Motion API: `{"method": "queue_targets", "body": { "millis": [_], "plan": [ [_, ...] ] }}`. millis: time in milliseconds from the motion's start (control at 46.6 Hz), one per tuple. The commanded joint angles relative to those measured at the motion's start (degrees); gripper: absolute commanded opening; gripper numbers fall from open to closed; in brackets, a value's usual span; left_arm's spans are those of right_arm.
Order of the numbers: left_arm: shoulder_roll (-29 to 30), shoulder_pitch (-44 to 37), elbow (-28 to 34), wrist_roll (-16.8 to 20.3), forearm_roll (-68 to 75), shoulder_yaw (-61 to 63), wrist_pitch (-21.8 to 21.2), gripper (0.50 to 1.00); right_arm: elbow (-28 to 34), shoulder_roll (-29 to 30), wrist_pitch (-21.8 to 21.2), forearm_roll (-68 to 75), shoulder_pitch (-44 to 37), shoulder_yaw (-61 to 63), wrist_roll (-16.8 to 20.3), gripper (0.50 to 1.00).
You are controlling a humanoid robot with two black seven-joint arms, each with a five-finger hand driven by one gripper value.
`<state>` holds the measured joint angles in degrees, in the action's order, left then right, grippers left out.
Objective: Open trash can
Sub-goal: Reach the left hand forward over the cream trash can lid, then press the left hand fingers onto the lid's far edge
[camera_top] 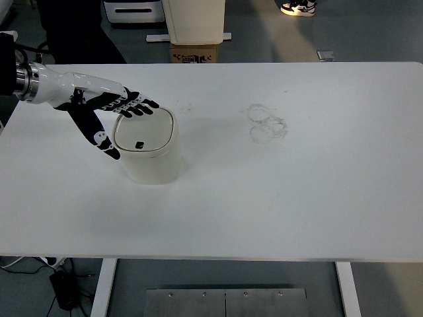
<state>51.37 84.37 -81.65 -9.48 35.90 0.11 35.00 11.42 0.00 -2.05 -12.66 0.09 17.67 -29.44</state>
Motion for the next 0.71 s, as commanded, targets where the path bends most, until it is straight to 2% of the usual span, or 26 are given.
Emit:
{"method": "queue_targets", "body": {
  "millis": [0,686],
  "plan": [
    [0.0,0.9,-0.1,0.0,0.0,2.3,0.0,1.0,0.0,0.0,-0.1,0.0,0.0,0.0,0.0,0.991],
    [-1.0,1.9,-2.3,0.0,0.0,6.7,0.0,1.0,0.0,0.0,0.0,0.0,0.0,0.0,0.0,0.991]
  ]
}}
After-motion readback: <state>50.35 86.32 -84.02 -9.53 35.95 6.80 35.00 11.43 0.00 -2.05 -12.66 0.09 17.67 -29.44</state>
